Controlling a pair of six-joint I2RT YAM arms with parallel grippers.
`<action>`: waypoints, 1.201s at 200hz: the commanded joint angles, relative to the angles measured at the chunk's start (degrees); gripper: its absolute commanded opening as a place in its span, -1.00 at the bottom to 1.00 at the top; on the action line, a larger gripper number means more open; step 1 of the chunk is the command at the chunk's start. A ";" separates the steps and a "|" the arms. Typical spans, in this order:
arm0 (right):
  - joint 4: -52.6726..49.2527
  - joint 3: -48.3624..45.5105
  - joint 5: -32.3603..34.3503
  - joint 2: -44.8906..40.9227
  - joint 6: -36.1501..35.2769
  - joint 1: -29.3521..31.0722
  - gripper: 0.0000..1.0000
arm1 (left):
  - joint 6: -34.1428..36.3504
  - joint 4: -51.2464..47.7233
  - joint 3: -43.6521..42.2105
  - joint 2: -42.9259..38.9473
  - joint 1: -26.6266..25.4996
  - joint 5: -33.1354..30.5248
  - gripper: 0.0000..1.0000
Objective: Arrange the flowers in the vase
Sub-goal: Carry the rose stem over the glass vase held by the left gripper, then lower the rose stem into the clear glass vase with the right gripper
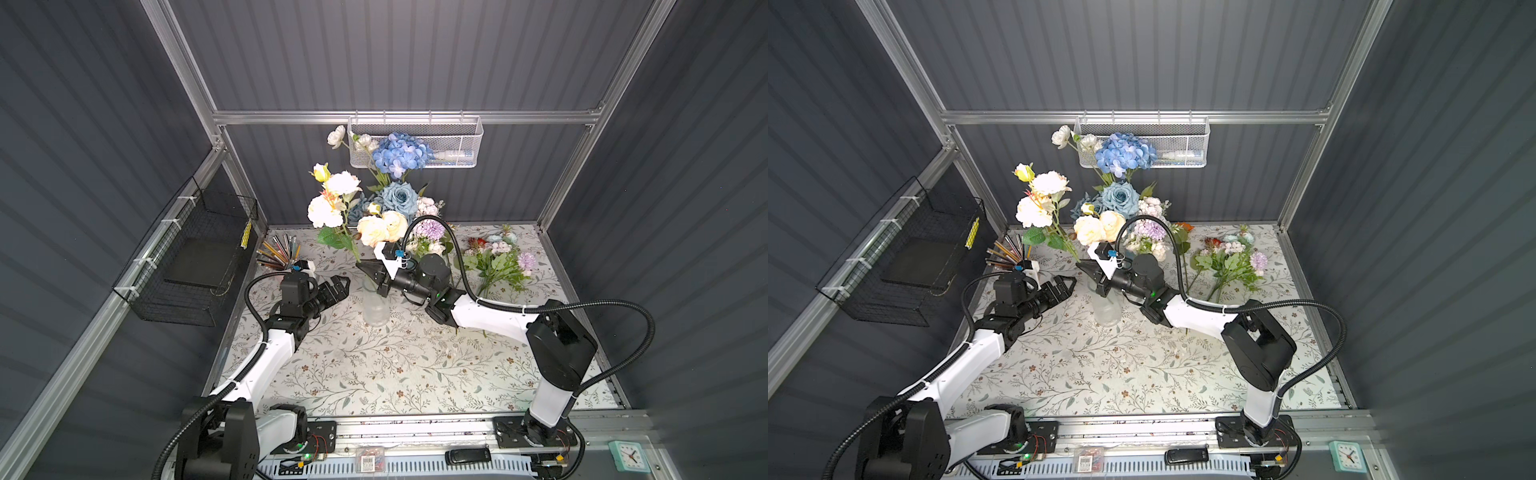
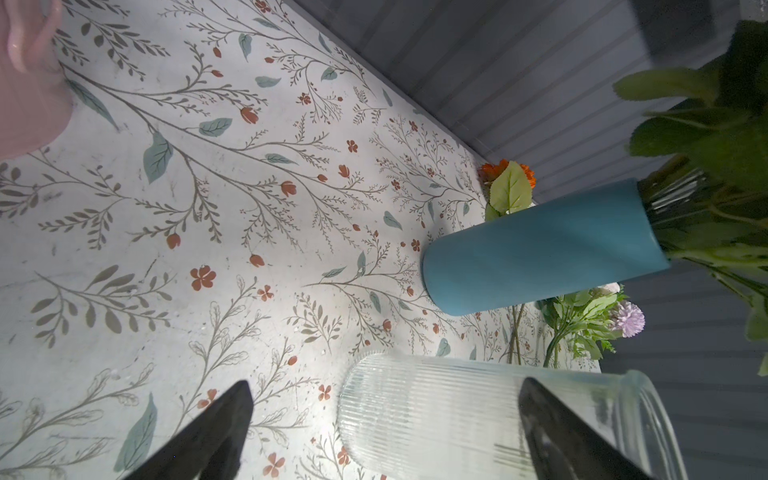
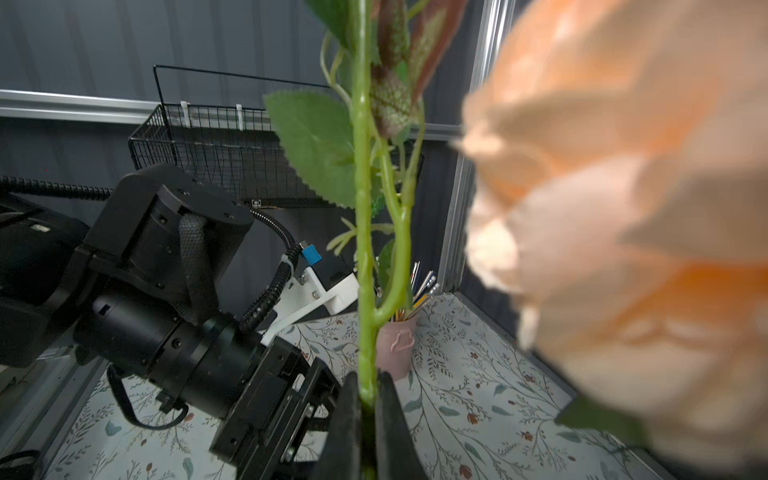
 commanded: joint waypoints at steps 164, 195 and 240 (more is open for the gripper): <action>-13.42 -10.37 8.99 -12.61 -3.87 0.07 -0.06 | -1.37 15.77 1.28 12.14 -2.14 3.12 1.00; -20.47 -12.40 11.14 -20.65 -1.52 0.09 0.02 | 1.09 9.83 0.19 7.10 -2.67 1.30 0.99; -36.18 -13.58 18.10 -30.37 1.24 -0.02 0.08 | 4.32 1.63 -0.91 -1.73 -3.68 -0.62 0.99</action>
